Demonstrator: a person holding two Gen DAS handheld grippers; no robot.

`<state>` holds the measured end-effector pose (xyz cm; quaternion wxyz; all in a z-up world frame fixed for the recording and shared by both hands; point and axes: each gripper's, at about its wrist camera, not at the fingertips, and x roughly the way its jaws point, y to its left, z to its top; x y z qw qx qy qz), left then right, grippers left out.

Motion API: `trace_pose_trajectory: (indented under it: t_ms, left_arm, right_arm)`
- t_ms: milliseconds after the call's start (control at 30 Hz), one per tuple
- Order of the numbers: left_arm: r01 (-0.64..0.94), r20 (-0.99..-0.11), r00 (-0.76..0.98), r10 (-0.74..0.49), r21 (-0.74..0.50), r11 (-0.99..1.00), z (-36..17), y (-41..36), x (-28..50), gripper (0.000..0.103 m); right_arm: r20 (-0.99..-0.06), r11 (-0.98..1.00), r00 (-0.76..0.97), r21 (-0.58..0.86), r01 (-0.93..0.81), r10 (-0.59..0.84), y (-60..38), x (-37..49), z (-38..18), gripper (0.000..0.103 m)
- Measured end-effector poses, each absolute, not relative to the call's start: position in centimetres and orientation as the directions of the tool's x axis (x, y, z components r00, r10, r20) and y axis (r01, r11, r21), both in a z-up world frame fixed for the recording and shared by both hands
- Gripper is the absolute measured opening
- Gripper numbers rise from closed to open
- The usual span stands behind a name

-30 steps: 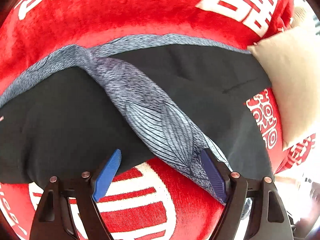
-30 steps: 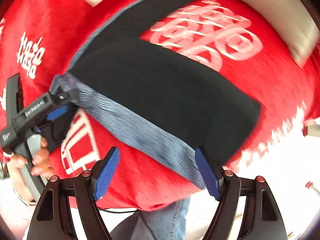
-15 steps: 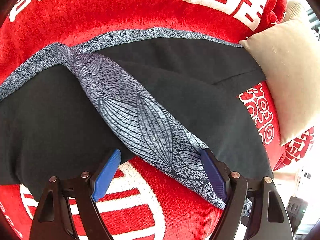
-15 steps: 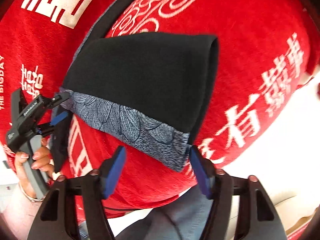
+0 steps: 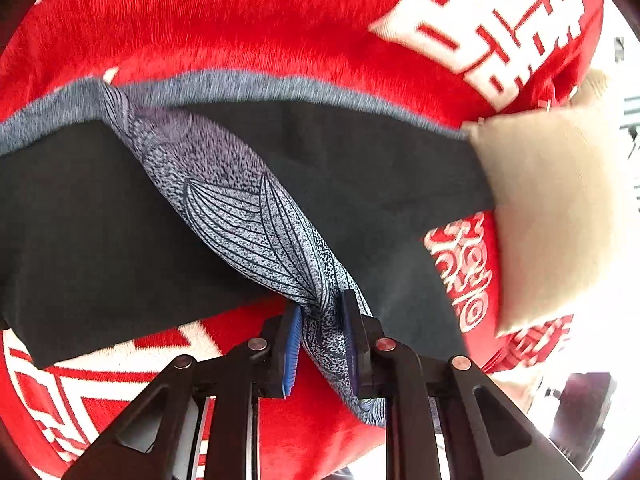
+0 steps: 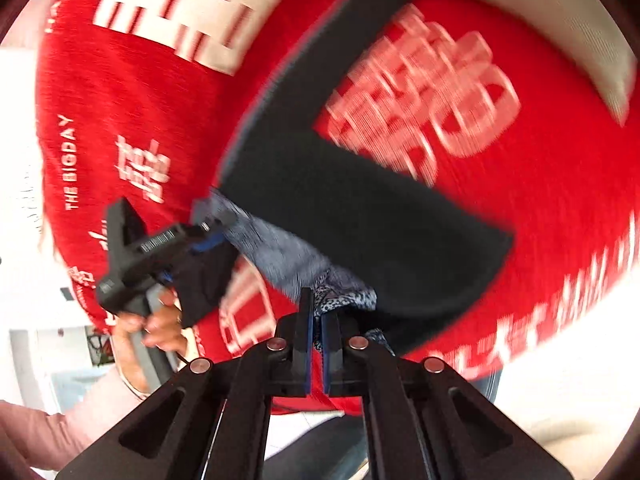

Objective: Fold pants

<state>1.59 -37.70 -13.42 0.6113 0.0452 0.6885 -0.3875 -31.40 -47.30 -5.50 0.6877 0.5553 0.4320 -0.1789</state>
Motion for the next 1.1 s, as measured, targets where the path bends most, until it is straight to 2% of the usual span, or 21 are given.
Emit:
trace_pose_trajectory:
  t_ms: [267, 467, 800, 933, 967, 1000, 1067, 1100]
  left_arm:
    - [0.523, -0.877, -0.186, -0.443, -0.47, 0.711, -10.4, -43.0, 4.5, 0.021]
    - [0.504, -0.884, -0.126, -0.45, -0.448, 0.739, -10.7, -46.4, 7.4, 0.021]
    - [0.504, -0.92, -0.035, -0.39, -0.353, 0.788, -13.8, -50.1, 10.6, 0.021]
    - [0.526, -0.938, -0.001, -0.347, -0.296, 0.798, -14.8, -50.3, 11.0, 0.022]
    - [0.525, -0.943, 0.004, -0.334, -0.282, 0.803, -15.0, -50.3, 11.1, 0.027]
    - [0.524, -0.947, 0.012, -0.322, -0.268, 0.808, -15.1, -50.1, 11.1, 0.047]
    - [0.517, -0.951, 0.051, -0.306, -0.237, 0.823, -14.9, -49.6, 11.1, 0.076]
    - [0.516, -0.949, 0.076, -0.305, -0.224, 0.826, -14.6, -49.2, 11.1, 0.076]
  right_arm:
    - [-0.796, 0.478, 0.561, 0.592, 0.649, 0.226, -57.9, -23.6, -0.6, 0.003]
    - [-0.818, 0.59, 0.539, 0.54, 0.6, 0.201, -65.1, -18.1, 0.6, 0.003]
    - [-0.93, 0.708, 0.345, 0.327, 0.626, 0.124, -73.5, -10.8, -7.2, 0.003]
    - [-0.958, 0.765, 0.265, 0.249, 0.594, 0.106, -73.8, -9.2, -10.0, 0.007]
    - [-0.964, 0.778, 0.249, 0.23, 0.584, 0.098, -73.6, -8.9, -10.4, 0.007]
    - [-0.971, 0.795, 0.222, 0.2, 0.573, 0.084, -73.4, -8.4, -11.0, 0.007]
    - [-0.982, 0.813, 0.179, 0.153, 0.562, 0.06, -73.2, -7.9, -12.0, 0.007]
    - [-0.985, 0.814, 0.165, 0.138, 0.564, 0.052, -73.2, -7.7, -12.2, 0.009]
